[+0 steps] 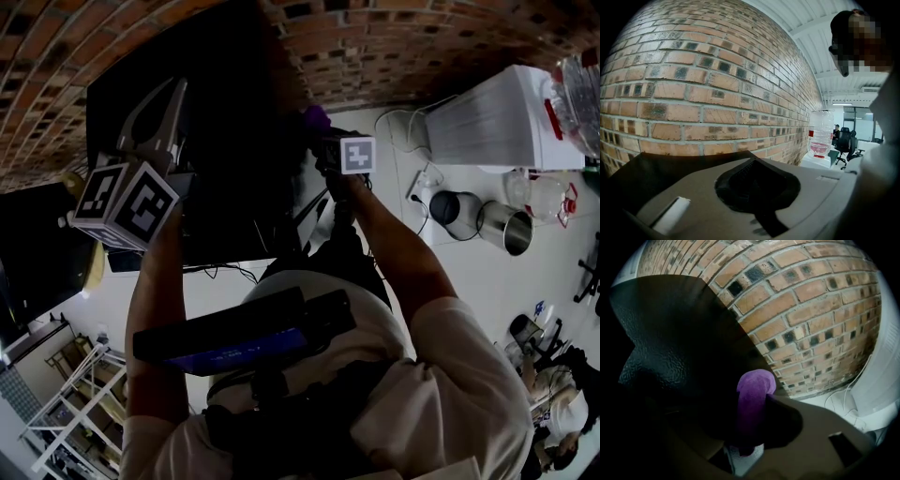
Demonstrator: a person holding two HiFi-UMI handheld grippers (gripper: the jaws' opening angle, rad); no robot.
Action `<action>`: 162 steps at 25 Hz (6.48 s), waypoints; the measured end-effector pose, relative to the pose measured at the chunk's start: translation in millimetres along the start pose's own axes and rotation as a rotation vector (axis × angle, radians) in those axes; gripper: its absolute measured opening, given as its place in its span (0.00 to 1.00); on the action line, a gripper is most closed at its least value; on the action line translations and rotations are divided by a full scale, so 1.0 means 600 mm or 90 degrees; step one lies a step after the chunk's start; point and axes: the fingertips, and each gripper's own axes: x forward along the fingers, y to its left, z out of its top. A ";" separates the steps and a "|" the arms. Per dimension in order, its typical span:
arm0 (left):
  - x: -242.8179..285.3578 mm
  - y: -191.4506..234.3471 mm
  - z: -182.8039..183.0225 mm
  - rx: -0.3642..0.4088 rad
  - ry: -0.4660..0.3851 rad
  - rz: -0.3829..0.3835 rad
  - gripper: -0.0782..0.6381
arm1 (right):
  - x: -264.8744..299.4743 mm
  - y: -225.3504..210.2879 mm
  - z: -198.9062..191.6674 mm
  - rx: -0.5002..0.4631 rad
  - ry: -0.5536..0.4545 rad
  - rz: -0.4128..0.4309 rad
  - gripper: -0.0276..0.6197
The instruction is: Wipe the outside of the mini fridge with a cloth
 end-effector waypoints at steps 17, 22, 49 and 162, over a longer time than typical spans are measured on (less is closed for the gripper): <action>-0.001 0.008 0.000 -0.006 -0.003 0.015 0.12 | 0.020 -0.069 -0.044 0.004 0.096 -0.044 0.26; 0.000 0.011 0.003 -0.012 -0.004 0.015 0.12 | -0.026 -0.065 -0.001 0.029 0.037 -0.039 0.26; -0.085 -0.132 -0.034 0.052 0.026 -0.154 0.12 | -0.473 0.307 0.130 -0.024 -0.289 0.167 0.27; -0.063 -0.092 -0.025 0.015 0.007 -0.066 0.12 | -0.102 0.023 -0.234 0.140 0.042 0.043 0.26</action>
